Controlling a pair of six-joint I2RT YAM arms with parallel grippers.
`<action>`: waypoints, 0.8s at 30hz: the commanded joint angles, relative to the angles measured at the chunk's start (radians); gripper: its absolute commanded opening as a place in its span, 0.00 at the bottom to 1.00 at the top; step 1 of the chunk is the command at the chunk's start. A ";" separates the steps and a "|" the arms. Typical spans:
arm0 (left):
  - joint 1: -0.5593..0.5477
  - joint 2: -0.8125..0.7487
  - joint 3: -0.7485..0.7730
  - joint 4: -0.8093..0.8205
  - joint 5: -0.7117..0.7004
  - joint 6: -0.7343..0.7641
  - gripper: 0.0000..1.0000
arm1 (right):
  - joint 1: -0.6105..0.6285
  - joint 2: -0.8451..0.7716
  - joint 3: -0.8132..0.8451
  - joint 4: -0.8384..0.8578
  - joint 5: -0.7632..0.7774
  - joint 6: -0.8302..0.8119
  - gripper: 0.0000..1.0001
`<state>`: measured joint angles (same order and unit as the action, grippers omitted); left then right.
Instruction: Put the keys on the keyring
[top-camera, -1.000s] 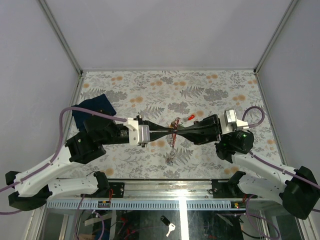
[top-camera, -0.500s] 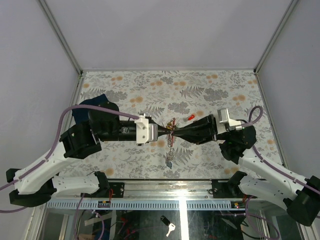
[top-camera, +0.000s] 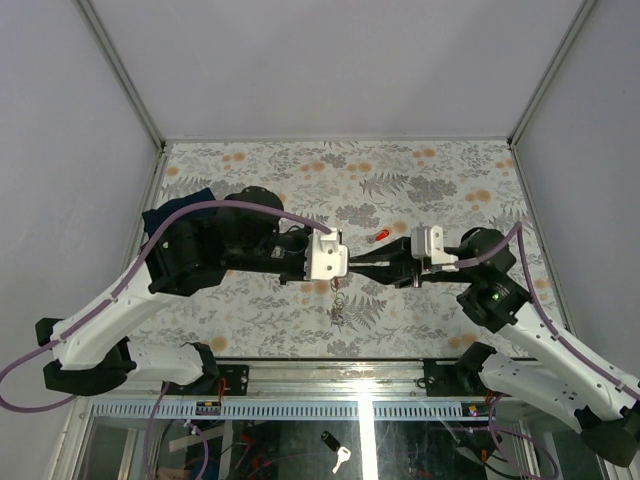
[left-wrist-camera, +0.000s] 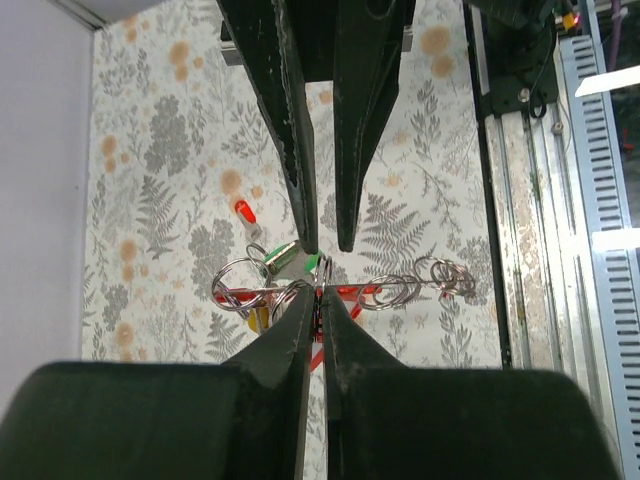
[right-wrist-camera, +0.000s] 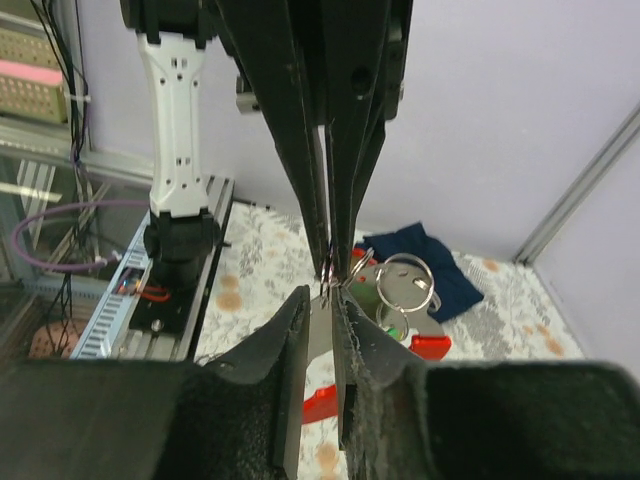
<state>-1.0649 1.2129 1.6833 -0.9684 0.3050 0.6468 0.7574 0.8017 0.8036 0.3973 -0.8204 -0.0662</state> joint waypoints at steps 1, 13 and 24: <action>0.003 0.035 0.080 -0.097 -0.040 0.034 0.00 | -0.001 -0.003 0.036 -0.097 0.017 -0.082 0.20; 0.004 0.103 0.159 -0.182 -0.054 0.053 0.00 | -0.001 0.032 0.017 -0.068 -0.018 -0.073 0.25; 0.003 0.120 0.182 -0.199 -0.056 0.056 0.00 | 0.000 0.067 -0.002 0.001 -0.046 -0.028 0.24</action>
<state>-1.0649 1.3327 1.8275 -1.1812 0.2619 0.6922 0.7574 0.8547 0.8021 0.3096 -0.8333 -0.1272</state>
